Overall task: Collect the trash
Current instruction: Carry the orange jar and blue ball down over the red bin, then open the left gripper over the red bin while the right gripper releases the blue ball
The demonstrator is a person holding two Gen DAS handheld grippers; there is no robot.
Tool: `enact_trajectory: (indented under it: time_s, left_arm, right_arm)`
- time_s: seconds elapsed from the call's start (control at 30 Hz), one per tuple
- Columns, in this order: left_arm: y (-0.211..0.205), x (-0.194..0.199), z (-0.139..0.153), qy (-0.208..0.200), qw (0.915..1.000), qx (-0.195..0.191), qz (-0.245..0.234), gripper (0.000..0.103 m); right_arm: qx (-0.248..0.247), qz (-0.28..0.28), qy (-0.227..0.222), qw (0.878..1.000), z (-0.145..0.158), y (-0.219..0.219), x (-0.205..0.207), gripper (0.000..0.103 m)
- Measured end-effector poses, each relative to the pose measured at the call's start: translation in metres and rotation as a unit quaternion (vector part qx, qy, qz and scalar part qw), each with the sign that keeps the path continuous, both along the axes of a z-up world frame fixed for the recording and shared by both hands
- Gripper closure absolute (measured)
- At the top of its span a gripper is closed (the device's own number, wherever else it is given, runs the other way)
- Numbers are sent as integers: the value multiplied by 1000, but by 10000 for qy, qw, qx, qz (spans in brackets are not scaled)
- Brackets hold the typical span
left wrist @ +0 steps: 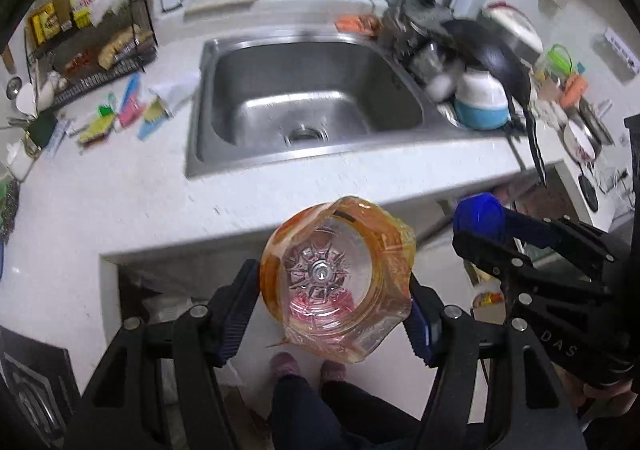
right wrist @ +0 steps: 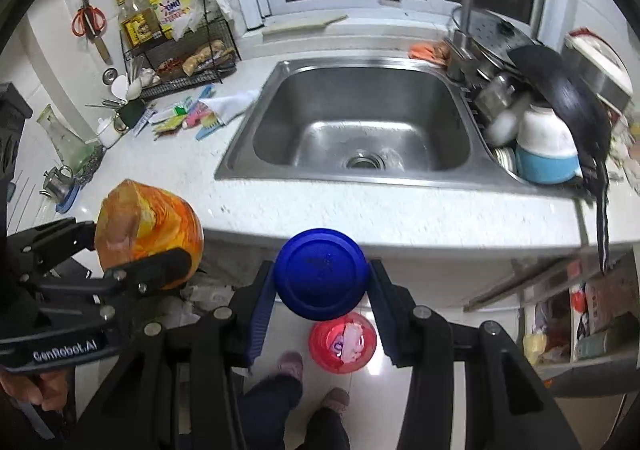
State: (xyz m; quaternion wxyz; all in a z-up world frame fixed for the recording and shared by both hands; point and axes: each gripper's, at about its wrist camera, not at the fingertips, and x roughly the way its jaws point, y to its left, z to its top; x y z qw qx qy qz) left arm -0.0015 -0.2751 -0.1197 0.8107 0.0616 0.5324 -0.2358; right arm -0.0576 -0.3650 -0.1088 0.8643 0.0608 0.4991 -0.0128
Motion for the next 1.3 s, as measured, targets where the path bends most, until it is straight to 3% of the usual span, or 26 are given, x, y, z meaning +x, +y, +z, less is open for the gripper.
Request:
enact_trajectory:
  time_s: [0.27,0.47,0.7,0.93,1.13,1.3]
  left_arm:
    - [-22,-15,-63,463,9985,150,-260,39]
    - [-38,-17,-145,747,9958,220,-490,39]
    - [-58,-11,-263,1126,9907,260,-715,39]
    - [-75,-9,-350,1359,9850,368,-993,39]
    - [-85,-7,-378,1337,9859,326,-951,38]
    - [-86,-4,-387,1377,9862,311,-869,31]
  right_arm:
    - [-12,-324,403,9987,-56,-13,-16,60]
    - [22,-512,706,9962,-133,-28,-20,60]
    - [-7,-670,907,9936,-233,-40,-16,60]
    - [-106,-790,993,9919,-303,-52,-22,60]
    - [-95,-984,1164,9883,-332,-65,-30,60]
    - [-16,-1061,1205,9870,-334,-69,-34,60]
